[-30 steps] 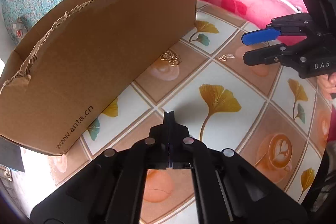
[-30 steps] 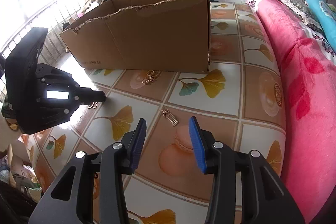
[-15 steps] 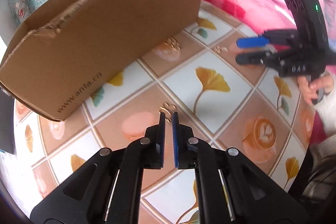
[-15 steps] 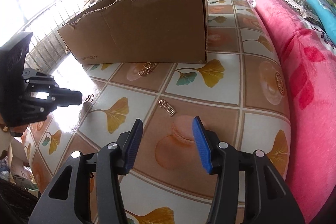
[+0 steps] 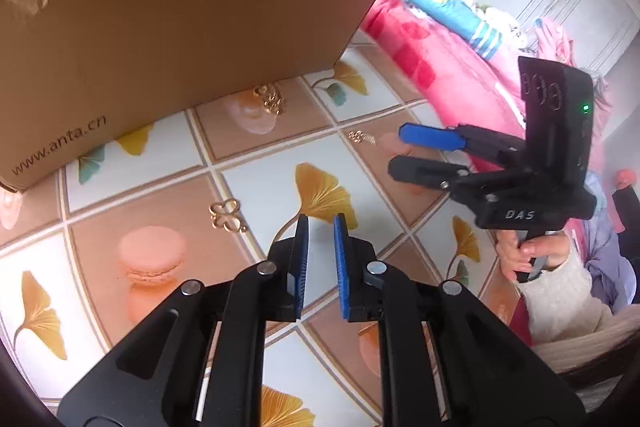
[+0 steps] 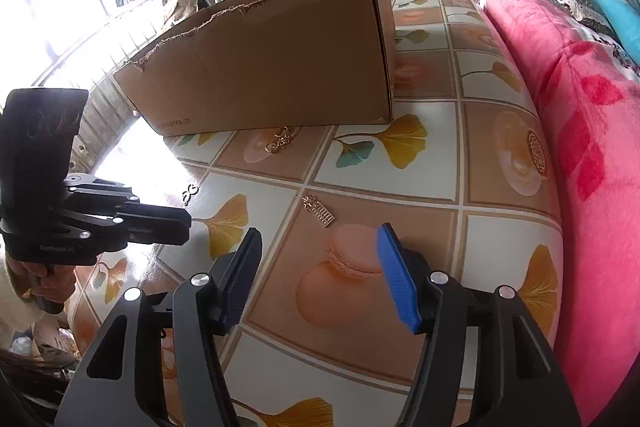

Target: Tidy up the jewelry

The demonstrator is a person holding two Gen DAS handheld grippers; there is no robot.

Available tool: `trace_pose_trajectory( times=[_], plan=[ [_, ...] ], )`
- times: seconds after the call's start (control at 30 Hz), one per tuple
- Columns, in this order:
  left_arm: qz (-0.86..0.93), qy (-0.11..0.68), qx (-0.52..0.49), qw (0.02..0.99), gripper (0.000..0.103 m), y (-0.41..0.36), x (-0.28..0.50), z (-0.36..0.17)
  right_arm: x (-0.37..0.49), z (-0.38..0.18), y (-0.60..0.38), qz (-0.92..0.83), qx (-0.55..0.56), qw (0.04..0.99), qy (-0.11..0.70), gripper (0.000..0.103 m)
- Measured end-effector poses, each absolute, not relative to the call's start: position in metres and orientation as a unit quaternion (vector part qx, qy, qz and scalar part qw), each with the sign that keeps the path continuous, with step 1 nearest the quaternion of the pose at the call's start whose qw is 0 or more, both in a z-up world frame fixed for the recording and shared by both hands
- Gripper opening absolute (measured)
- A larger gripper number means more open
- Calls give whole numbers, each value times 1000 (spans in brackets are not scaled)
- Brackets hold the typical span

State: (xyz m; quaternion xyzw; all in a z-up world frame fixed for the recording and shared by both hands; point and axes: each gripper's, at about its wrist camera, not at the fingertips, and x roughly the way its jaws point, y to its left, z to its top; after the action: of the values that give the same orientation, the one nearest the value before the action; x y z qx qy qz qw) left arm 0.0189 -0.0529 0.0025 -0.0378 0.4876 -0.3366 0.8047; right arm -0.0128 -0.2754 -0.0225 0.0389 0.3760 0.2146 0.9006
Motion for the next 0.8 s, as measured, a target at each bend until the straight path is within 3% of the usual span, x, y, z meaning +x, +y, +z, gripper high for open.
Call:
trace_pose_trajectory(
  times=[0.07,0.13,0.33,0.43,0.57,0.6,0.8],
  plan=[
    [-327,463,8,824,18,-50,14,14,-13,-23,-275,216,38,900,376,61],
    [-336,454,52,823,39,-50,12,19,-13,-23,-276,220,41,899,376,62],
    [-323,461,171,809,41,-55,30,10,-13,-23,-277,222,45,899,375,62],
    [-303,467,170,813,38,-55,33,6,-13,-23,-276,218,42,900,375,63],
    [-281,468,163,822,21,-59,29,5,-13,-23,-276,218,43,900,375,64],
    [-269,467,161,827,12,-58,30,5,-13,-23,-276,219,42,900,375,64],
    [-261,463,167,830,12,-59,29,4,-14,-23,-273,218,34,900,375,67]
  ],
)
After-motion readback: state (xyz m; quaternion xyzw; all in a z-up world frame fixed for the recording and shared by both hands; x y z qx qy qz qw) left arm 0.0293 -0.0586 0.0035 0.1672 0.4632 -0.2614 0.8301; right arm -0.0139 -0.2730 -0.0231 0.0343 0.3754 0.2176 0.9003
